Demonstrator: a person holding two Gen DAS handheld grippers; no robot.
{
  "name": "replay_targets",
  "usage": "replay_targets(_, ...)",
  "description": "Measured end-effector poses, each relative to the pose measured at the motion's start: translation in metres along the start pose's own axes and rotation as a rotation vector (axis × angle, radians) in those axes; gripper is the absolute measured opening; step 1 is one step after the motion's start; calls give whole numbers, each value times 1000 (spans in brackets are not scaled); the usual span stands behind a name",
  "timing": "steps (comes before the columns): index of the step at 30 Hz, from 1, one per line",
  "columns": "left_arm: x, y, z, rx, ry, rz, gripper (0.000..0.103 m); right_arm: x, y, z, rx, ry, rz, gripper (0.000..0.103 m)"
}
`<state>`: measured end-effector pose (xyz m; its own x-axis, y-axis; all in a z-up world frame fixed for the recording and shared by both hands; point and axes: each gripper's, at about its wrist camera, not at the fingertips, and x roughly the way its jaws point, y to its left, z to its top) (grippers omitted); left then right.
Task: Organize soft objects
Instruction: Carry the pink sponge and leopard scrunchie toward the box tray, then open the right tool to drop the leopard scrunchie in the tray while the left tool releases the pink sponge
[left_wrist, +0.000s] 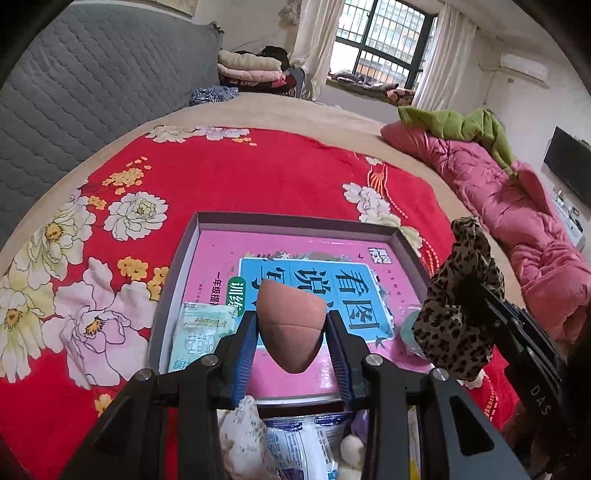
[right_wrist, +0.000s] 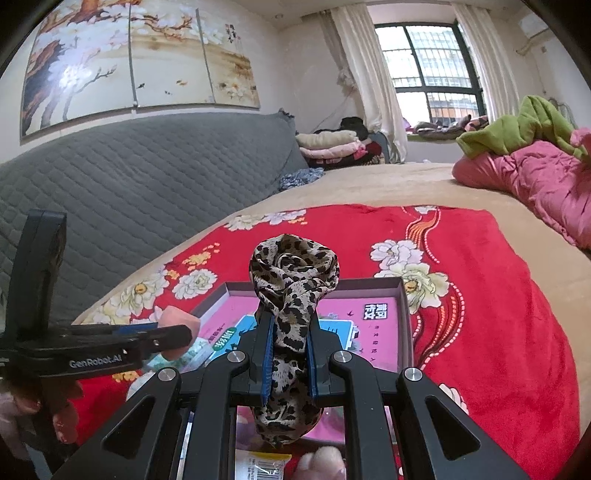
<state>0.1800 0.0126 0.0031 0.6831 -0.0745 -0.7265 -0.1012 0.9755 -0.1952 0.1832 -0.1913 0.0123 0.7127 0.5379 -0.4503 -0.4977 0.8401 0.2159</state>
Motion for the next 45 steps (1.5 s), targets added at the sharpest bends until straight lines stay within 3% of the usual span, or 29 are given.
replay_targets(18, 28, -10, -12, 51, 77, 32, 38, 46, 8, -30, -102, 178, -48, 17)
replay_targets(34, 41, -9, -20, 76, 139, 53, 38, 54, -3, -35, -73, 251, -58, 20)
replay_targets(36, 42, -8, -19, 75, 142, 58, 38, 52, -1, -35, -72, 246, -52, 26)
replay_targets(43, 45, -8, -21, 85, 161, 79, 38, 51, 2, -34, -74, 247, -37, 29)
replay_targets(45, 46, -9, -21, 94, 163, 78, 38, 50, 2, -34, -70, 241, -38, 37)
